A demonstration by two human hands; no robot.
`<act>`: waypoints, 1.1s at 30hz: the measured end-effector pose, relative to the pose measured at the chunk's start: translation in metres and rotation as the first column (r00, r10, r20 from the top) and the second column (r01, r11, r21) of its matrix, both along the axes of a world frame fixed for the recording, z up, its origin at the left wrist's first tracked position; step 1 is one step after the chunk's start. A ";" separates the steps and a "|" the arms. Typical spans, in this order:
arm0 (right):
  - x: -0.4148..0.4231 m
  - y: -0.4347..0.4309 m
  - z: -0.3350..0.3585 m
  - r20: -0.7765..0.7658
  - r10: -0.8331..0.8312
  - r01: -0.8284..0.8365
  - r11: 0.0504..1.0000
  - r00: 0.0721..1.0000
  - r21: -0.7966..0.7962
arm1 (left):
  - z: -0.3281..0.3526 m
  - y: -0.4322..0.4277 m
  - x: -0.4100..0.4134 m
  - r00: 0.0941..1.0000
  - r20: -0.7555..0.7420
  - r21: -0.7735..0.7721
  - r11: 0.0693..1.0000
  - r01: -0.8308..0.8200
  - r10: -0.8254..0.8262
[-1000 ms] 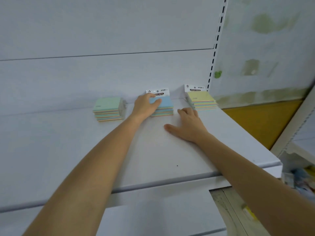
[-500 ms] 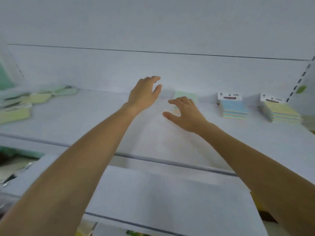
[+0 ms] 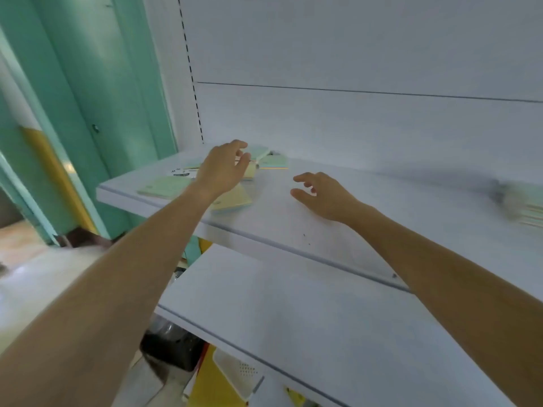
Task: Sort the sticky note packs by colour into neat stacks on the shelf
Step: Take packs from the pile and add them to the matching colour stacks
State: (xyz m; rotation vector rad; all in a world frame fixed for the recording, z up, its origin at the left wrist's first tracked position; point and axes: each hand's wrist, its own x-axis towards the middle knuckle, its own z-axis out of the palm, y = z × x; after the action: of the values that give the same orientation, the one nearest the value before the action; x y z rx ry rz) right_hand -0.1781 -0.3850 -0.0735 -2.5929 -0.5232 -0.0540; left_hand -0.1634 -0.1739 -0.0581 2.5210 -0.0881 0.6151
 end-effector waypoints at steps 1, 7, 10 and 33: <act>0.010 0.011 -0.001 -0.013 -0.010 0.010 1.000 1.000 0.000 | -0.002 0.018 0.005 1.000 -0.005 -0.013 1.000 -0.021 0.021; 0.087 0.058 -0.011 -0.051 -0.090 0.090 0.996 0.995 -0.001 | -0.016 0.085 0.061 0.995 -0.074 -0.027 0.997 -0.076 0.073; 0.132 0.075 -0.010 0.001 -0.131 0.131 0.991 0.991 0.019 | -0.018 0.108 0.092 0.990 -0.130 0.013 0.998 -0.055 0.056; 0.157 0.064 -0.005 -0.184 -0.436 0.465 0.870 0.881 0.163 | -0.005 0.091 0.156 0.894 -0.448 0.464 0.848 0.254 -0.023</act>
State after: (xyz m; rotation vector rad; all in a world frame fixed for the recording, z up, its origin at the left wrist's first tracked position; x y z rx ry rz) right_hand -0.0207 -0.3211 -0.0781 -2.4371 0.1471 -0.0742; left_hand -0.0073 -0.0826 -0.0631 3.0688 -0.3137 -0.0586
